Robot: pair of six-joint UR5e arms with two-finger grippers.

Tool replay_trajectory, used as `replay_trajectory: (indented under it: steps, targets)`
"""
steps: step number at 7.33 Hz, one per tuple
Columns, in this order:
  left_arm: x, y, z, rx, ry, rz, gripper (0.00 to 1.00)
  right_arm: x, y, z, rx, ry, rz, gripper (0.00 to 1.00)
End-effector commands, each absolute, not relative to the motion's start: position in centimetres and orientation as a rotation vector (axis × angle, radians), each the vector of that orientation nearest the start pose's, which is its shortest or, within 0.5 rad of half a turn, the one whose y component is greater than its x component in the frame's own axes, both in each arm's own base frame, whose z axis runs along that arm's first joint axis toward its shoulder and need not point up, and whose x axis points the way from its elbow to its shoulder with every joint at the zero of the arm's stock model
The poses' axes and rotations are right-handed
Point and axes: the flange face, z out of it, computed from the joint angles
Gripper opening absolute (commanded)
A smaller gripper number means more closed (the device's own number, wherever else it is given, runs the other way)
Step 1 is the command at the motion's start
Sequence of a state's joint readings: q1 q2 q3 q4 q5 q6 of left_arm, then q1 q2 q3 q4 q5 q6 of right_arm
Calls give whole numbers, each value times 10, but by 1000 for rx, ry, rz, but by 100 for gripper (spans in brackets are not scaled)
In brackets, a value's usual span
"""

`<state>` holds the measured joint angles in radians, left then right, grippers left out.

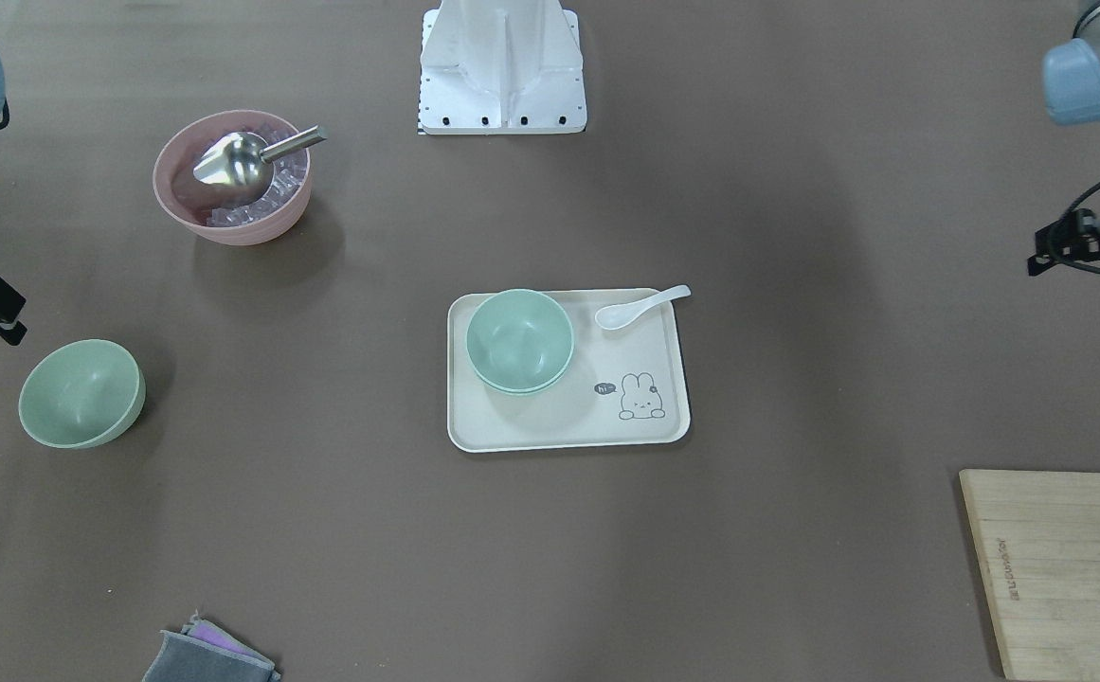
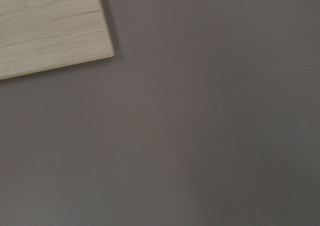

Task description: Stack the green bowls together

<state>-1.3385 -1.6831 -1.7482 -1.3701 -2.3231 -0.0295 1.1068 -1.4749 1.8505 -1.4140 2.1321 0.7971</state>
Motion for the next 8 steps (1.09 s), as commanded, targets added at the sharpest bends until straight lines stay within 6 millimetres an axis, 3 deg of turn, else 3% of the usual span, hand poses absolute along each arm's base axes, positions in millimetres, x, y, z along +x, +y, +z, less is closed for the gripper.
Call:
replay_trajectory:
  steps: [1, 4, 5, 8]
  targets:
    - [1, -503, 616, -16, 607, 211, 99, -191, -517, 499, 61, -711, 74, 100]
    - [-4, -493, 625, -2, 606, 248, 99, -196, -528, 569, 85, -730, 56, 94]
    - [-4, -493, 626, -2, 606, 248, 99, -198, -532, 568, 97, -733, 56, 90]
    - [-4, -487, 632, -4, 606, 249, 99, -199, -533, 564, 75, -742, 128, 64]
